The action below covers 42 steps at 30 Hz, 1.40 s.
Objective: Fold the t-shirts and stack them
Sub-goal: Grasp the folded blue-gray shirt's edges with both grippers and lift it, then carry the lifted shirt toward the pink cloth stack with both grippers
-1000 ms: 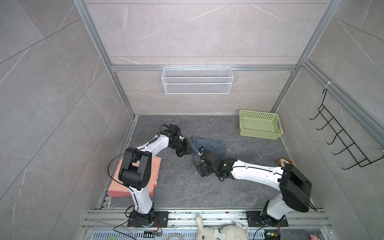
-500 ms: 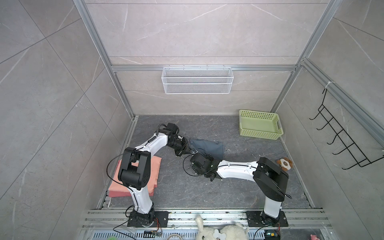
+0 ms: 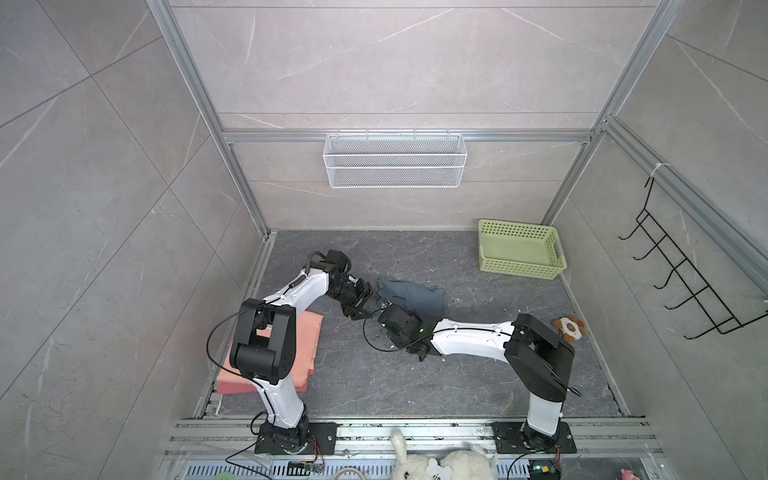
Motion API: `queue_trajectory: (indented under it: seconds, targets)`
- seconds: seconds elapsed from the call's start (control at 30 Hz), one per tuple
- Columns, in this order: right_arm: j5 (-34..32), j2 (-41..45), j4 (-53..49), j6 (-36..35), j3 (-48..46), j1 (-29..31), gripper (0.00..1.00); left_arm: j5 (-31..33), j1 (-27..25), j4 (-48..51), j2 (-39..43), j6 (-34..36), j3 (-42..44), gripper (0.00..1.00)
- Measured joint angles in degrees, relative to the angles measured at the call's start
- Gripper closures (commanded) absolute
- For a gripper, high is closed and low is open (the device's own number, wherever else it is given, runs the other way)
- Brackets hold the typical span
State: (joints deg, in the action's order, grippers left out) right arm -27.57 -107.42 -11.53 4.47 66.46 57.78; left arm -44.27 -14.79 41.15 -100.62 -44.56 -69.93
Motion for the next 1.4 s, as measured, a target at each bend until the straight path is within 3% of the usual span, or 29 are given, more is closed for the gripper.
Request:
queue_trajectory:
  seconds: [0.23,0.77,0.97,1.3,1.4]
  targets:
    - [-0.02,3.30,-0.15,-0.02,-2.34,0.00,0.87,-3.04,0.90,-1.68,-0.90,-0.35,3.82,0.18]
    - [-0.20,7.15,0.07,0.48,-5.38,0.00,0.87,-13.07,0.26,-9.20,-13.55,-3.85,0.15,0.21]
    - [-0.28,7.67,0.55,1.09,-5.86,0.00,0.87,-14.67,-0.50,-13.27,-14.19,-7.30,0.22,0.32]
    - [-0.28,8.96,1.16,3.08,-7.26,0.02,0.87,-16.74,-1.03,-23.15,-16.44,-14.47,1.64,0.66]
    - [-0.31,9.03,1.33,3.54,-7.63,0.02,0.87,-17.49,-1.11,-25.77,-16.44,-16.24,2.32,0.82]
